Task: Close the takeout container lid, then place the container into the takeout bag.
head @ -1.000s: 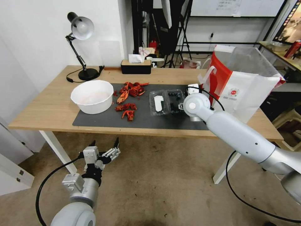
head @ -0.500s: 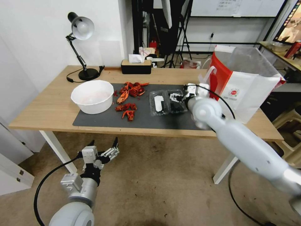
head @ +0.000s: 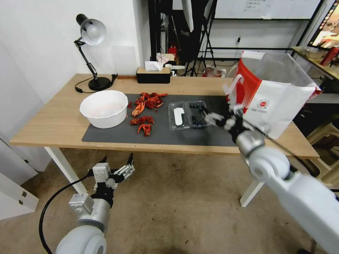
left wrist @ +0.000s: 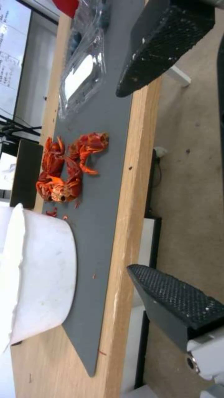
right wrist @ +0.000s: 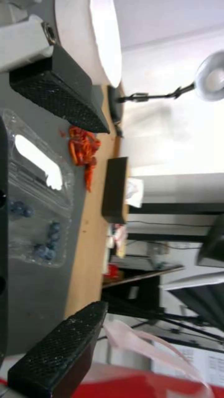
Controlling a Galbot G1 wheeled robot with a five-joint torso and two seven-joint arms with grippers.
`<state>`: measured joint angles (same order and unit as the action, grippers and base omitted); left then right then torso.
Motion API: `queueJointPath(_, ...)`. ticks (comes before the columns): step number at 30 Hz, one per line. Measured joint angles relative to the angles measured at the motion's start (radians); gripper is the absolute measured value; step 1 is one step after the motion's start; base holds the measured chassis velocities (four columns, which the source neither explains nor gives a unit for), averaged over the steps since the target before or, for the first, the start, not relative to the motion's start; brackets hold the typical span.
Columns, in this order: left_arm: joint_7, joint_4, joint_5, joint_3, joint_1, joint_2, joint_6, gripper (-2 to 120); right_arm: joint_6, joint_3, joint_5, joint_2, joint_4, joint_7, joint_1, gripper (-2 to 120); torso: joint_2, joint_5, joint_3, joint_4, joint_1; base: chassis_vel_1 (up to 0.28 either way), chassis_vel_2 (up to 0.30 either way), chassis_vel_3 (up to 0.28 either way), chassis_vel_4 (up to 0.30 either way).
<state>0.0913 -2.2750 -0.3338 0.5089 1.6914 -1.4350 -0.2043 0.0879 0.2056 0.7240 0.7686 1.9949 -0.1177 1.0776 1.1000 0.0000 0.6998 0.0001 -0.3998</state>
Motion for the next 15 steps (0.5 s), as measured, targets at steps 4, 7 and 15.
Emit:
queueJointPath(4, -0.003, 0.003, 0.000, 0.000, -0.001, -0.001, 0.001, 100, 0.070, 0.086, -0.065, 0.034, 0.043, 0.012, 0.147, 100, 0.000, -0.0001, 0.000, 0.0000, 0.000, 0.000, 0.000, 0.000, 0.000)
queueJointPath(7, -0.004, 0.005, 0.000, -0.002, -0.001, -0.005, 0.001, 100, 0.105, 0.158, -0.098, 0.081, 0.061, 0.033, 0.260, 100, 0.000, 0.0001, 0.000, 0.0001, 0.000, 0.000, 0.000, 0.000, 0.000)
queueJointPath(15, -0.012, 0.021, -0.001, -0.009, -0.003, -0.004, 0.010, 100, 0.184, 0.280, -0.178, 0.247, 0.095, 0.080, 0.490, 100, 0.000, -0.0002, 0.000, -0.0002, 0.000, 0.000, 0.000, 0.000, 0.000)
